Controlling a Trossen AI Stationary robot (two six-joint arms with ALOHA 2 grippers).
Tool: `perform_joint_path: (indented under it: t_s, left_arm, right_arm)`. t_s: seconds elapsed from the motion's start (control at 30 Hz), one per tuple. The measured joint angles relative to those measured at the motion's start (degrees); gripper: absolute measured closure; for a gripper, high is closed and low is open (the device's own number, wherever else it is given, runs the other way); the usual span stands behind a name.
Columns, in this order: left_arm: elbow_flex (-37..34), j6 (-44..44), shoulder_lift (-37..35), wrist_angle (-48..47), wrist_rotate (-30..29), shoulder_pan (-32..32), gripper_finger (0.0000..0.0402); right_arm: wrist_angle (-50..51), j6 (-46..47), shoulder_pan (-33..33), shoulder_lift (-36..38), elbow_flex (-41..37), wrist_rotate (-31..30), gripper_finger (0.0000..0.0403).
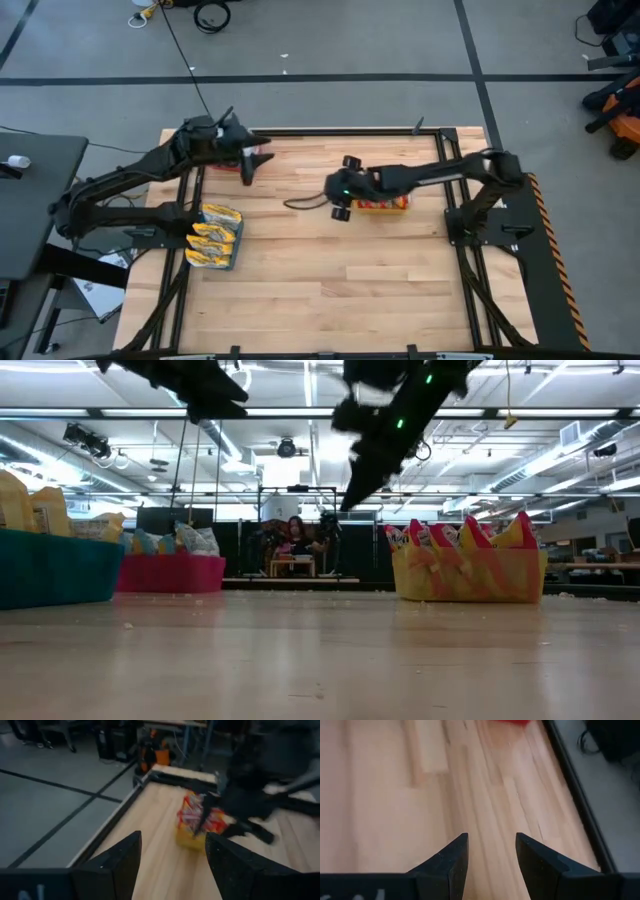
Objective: Sort Maruchan noodles
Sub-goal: Adjust the yellow bin, then return to Home Position
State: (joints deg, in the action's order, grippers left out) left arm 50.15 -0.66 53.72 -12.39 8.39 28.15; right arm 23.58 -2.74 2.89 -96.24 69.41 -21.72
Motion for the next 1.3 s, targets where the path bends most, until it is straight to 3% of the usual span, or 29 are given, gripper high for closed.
perform_joint_path:
  t_s: [0.27,0.5,0.7,0.8,0.97,1.03,1.17,1.3]
  left_arm:
    - [0.0,-4.2,-9.9,-10.5,-1.3,0.9,0.0222]
    - [0.0,0.1,-20.3,-17.0,-1.3,-0.3,0.0241]
    - [0.0,2.4,-26.9,-16.5,-1.3,-2.1,0.0242]
    - [0.0,3.0,-28.3,-15.1,-1.2,-2.4,0.0242]
    - [0.0,0.7,-27.8,-13.3,-1.3,-2.4,0.0242]
    - [-2.0,0.2,-27.6,-7.4,-0.8,-2.4,0.0242]
    - [-12.9,3.4,-27.4,16.5,5.7,-2.4,0.0242]
    - [-24.5,7.9,-26.6,33.5,6.1,-2.4,0.0243]
  right_arm:
    - [8.0,1.4,7.0,-6.8,-0.1,1.2,0.0234]
    - [14.3,7.0,12.3,-5.6,-2.7,0.3,0.0234]
    - [18.5,14.9,13.0,-0.8,-10.4,0.2,0.0234]
    - [18.0,19.7,10.5,3.9,-15.9,3.2,0.0234]
    - [7.0,21.7,2.8,15.0,-22.9,10.3,0.0234]
    - [-2.9,19.2,0.5,19.0,-24.8,11.8,0.0234]
    - [-22.5,11.6,-0.3,23.5,-27.7,18.4,0.0234]
    - [-29.1,7.6,3.3,23.3,-27.0,21.3,0.0235]
